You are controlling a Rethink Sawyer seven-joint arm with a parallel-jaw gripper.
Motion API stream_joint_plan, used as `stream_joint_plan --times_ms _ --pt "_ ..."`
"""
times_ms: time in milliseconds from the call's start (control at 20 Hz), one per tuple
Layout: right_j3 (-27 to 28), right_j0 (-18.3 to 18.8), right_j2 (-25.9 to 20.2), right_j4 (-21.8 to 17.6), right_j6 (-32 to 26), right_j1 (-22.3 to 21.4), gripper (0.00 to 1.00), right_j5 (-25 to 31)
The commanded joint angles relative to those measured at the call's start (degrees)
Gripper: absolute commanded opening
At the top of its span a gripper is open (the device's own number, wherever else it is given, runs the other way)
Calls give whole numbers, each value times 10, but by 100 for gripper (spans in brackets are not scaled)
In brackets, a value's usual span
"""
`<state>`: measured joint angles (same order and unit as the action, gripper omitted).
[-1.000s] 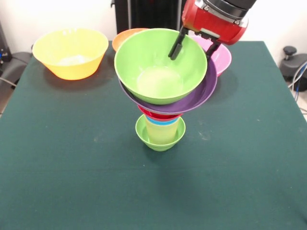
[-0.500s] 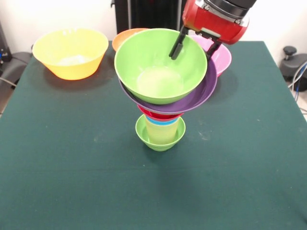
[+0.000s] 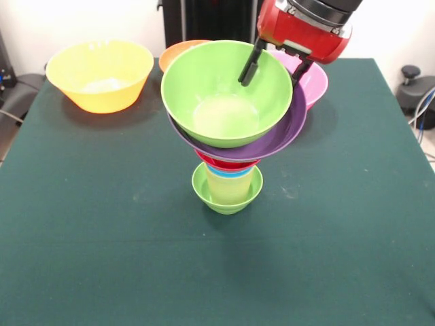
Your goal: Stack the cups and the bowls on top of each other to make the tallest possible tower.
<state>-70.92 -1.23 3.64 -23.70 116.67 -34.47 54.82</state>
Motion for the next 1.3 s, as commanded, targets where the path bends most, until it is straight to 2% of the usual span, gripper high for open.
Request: stream_joint_plan --times_ms 50,1300 --pt "-40 -6 -23 9 48 7 100 -26" --pt "-46 -2 -28 37 33 -3 100 -20"
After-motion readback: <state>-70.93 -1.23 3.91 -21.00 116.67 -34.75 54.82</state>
